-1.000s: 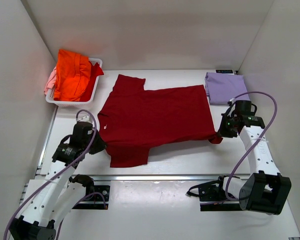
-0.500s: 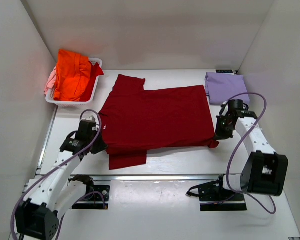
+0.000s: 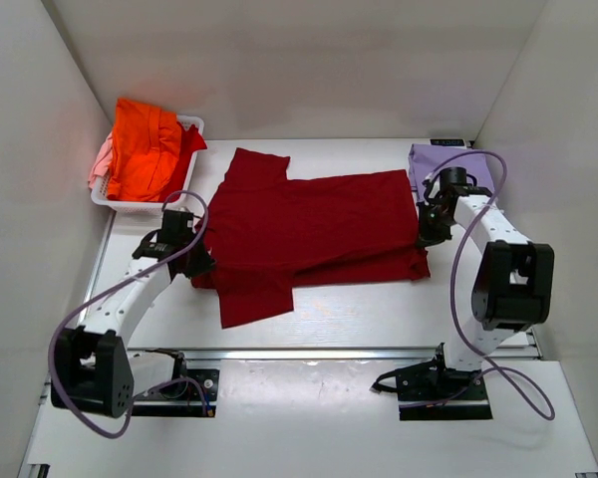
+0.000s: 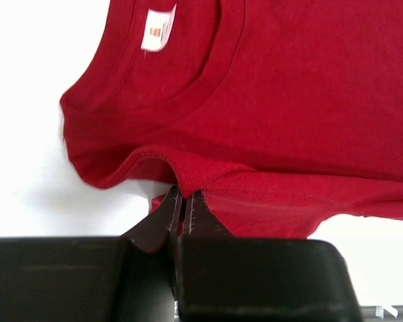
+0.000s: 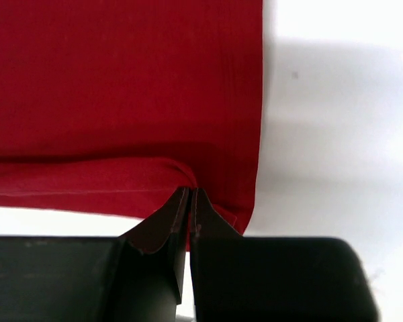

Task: Fold and stack the t-shirts
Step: Flatten out the tshirt

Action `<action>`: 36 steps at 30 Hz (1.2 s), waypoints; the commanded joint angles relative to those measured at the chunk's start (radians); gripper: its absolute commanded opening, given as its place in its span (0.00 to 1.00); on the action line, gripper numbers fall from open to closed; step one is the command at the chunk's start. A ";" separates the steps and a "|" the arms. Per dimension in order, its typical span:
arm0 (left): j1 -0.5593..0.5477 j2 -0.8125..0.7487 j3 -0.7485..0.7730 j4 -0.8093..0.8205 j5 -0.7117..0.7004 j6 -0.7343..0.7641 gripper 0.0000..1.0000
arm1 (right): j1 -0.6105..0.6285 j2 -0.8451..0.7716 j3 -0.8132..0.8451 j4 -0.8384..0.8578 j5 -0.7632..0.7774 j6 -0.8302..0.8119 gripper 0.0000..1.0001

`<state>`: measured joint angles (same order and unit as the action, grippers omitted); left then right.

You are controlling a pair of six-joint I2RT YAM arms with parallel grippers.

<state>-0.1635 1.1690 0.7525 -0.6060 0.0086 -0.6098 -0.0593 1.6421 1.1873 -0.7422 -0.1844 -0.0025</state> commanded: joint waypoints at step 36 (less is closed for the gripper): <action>-0.123 -0.235 0.656 -0.123 -0.199 0.127 0.00 | 0.159 -0.675 -0.176 0.031 -0.149 -0.367 0.00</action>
<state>-0.2630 0.9817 1.3323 -0.6876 -0.0731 -0.5125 0.0849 0.9058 1.0466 -0.6338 -0.3202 -0.3584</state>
